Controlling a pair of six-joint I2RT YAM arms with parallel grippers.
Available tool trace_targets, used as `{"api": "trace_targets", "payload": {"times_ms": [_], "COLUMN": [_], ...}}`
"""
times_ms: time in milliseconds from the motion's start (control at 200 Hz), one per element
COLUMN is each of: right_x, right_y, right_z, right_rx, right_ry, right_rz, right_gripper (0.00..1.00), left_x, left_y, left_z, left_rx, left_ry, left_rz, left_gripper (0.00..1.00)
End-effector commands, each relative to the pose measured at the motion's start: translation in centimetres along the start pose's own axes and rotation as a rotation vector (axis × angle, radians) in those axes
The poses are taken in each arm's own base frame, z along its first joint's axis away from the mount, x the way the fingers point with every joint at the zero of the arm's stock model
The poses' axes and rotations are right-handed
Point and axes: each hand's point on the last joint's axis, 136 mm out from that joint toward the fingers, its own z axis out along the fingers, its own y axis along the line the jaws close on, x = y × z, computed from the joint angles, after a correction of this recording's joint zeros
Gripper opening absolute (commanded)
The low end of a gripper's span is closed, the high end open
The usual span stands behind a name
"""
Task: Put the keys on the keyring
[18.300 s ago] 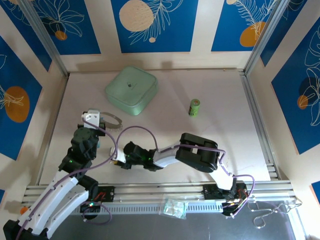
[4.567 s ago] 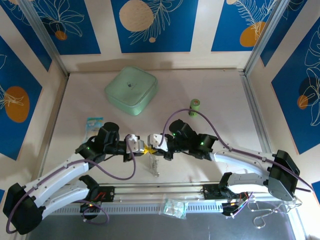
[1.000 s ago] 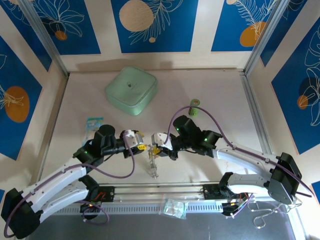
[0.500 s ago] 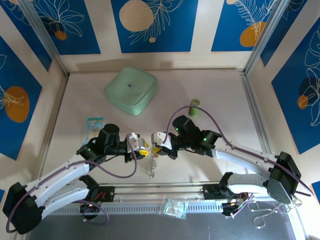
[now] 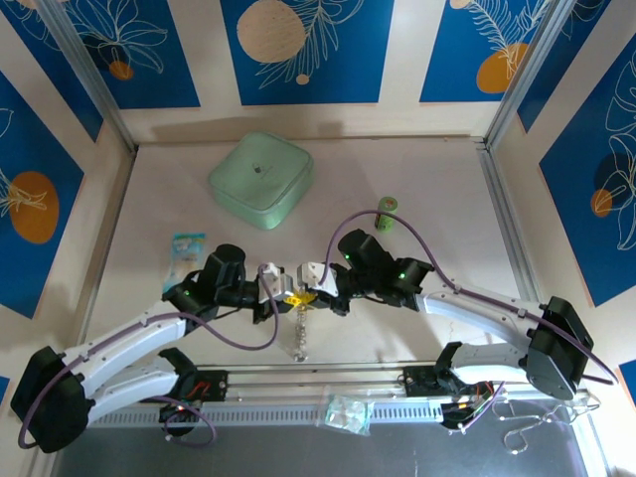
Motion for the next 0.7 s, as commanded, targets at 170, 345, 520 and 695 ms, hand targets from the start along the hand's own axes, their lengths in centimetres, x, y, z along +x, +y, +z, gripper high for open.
{"api": "trace_targets", "payload": {"times_ms": [170, 345, 520, 695], "right_x": [-0.5, 0.7, 1.5, 1.5], "right_y": [0.6, 1.2, 1.3, 0.8], "right_z": [-2.3, -1.3, 0.0, 0.5], "right_rx": [0.019, 0.01, 0.005, 0.012], "right_ry": [-0.13, -0.125, -0.098, -0.079], "right_rz": [0.067, 0.141, 0.163, 0.161], "right_gripper": [0.38, 0.39, 0.41, 0.36], "left_x": [-2.0, -2.0, -2.1, -2.1], "left_y": [-0.5, -0.3, 0.0, 0.1], "left_z": [-0.8, -0.9, -0.9, -0.9], "left_rx": [-0.016, -0.037, -0.058, -0.062], "left_ry": [-0.095, -0.116, -0.126, -0.131], "left_rz": [0.059, 0.043, 0.025, 0.014], "left_gripper": [0.0, 0.0, 0.0, 0.0]}}
